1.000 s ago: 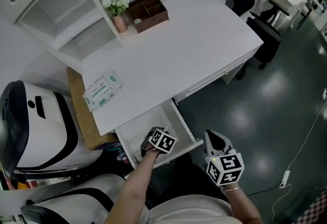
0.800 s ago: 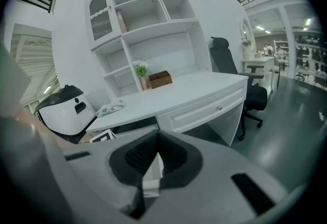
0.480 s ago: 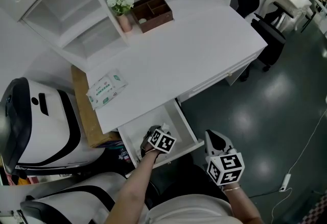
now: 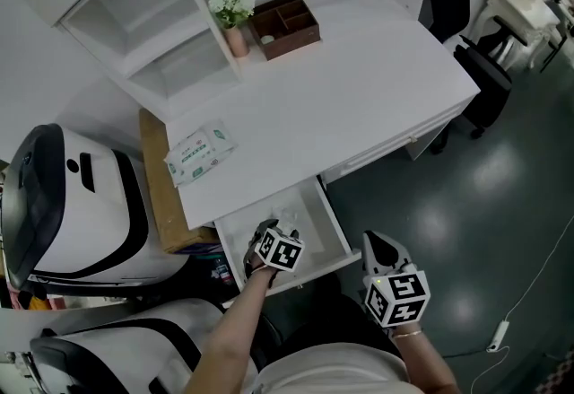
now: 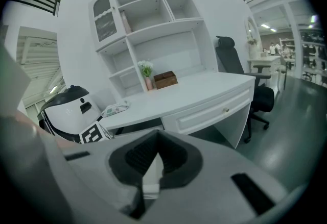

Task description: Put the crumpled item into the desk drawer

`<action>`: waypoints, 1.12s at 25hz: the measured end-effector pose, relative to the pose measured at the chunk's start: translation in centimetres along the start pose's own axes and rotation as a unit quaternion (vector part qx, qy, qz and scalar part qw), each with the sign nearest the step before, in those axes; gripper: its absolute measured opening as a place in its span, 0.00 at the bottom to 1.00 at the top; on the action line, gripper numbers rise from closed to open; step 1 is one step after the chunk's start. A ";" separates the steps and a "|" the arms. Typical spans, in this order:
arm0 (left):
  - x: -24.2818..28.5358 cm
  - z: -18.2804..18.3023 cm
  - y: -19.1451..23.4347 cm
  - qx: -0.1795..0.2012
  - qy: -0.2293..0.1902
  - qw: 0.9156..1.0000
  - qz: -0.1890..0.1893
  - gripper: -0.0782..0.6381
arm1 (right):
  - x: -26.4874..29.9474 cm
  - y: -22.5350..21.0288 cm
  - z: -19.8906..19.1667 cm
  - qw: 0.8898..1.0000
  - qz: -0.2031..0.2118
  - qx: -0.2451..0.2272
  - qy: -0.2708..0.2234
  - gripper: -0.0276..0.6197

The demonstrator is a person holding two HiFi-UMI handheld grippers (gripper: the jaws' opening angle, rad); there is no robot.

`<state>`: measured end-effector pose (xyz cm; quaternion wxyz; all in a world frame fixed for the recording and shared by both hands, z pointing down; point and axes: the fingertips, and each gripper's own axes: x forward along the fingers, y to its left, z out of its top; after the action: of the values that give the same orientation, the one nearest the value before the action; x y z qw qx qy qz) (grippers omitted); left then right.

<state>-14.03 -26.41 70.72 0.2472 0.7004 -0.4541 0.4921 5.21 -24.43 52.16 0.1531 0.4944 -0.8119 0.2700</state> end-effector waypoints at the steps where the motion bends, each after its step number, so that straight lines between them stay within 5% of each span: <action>1: -0.3 0.1 0.2 -0.005 -0.005 1.000 0.002 0.41 | 0.0 0.1 0.0 1.000 0.002 -0.001 0.000 0.05; 16: -7.4 1.9 3.0 -0.080 -0.108 0.990 0.050 0.34 | 0.3 2.8 0.6 0.999 0.044 -0.023 -0.006 0.05; 28: -14.4 1.2 5.5 -0.154 -0.194 0.963 0.103 0.25 | 0.1 5.6 1.1 0.996 0.076 -0.050 -0.012 0.05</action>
<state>-19.81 -24.23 56.53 0.2074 0.6850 -0.6337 0.2936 0.23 -23.16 49.71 0.1469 0.4260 -0.8614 0.2343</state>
